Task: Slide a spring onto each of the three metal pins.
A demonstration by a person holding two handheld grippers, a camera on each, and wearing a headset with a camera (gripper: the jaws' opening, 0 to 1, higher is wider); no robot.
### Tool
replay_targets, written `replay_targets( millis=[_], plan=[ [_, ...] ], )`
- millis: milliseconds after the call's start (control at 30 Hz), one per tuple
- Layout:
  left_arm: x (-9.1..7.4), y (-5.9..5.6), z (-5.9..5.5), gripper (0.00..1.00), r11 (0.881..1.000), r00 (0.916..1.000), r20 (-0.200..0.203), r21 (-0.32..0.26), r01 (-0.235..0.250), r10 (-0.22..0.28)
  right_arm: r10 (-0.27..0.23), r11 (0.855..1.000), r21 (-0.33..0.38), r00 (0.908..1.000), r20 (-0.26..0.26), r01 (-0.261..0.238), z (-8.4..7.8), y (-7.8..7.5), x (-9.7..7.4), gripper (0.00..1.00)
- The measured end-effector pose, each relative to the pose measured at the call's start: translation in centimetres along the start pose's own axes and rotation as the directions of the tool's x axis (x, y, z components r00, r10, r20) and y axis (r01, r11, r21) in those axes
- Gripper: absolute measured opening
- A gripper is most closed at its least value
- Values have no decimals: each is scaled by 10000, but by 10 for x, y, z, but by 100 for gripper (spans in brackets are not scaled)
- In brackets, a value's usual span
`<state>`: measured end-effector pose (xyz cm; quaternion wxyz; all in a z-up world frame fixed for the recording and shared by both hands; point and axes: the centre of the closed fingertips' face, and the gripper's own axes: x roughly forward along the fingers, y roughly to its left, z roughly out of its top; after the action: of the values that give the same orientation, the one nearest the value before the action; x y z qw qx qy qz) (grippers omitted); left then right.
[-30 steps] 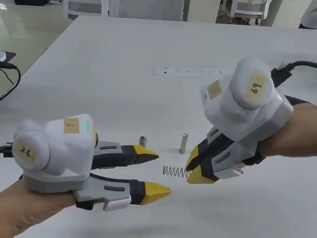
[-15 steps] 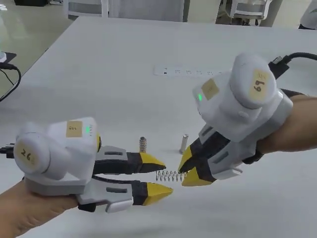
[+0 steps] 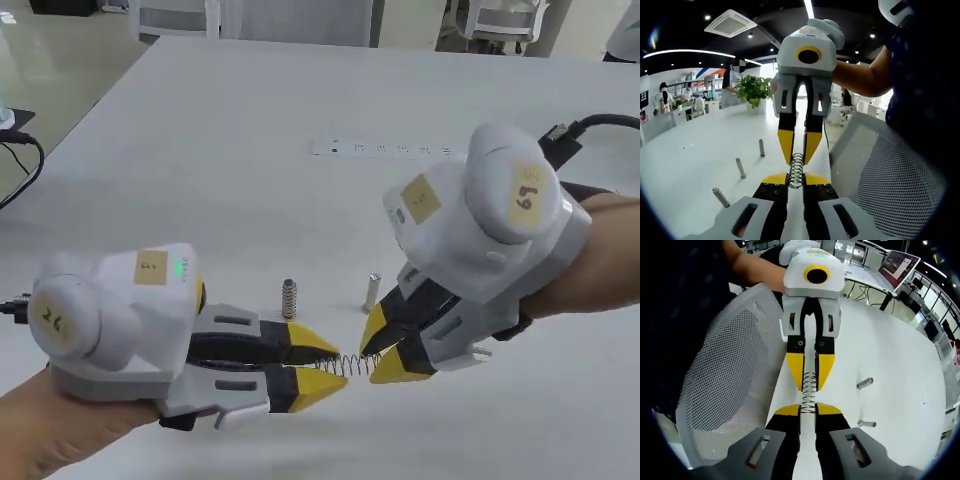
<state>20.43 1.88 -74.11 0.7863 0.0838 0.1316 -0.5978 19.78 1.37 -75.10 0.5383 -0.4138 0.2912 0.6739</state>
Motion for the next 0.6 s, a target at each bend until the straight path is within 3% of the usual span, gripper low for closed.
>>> replay_targets(
  millis=[433,500,600],
  plan=[
    [-1,-1,3,2,10000,9999,141,63,35,-36,-154,9975,698,9982,578,113,0,-2,0,8],
    [-2,-2,9,2,9999,9991,402,-43,111,-110,-100,9969,780,9979,636,51,-1,-1,2,9],
    [-1,-1,12,2,10000,9989,473,1,74,-74,-143,9967,812,9980,618,92,-3,-2,5,9]
  ],
)
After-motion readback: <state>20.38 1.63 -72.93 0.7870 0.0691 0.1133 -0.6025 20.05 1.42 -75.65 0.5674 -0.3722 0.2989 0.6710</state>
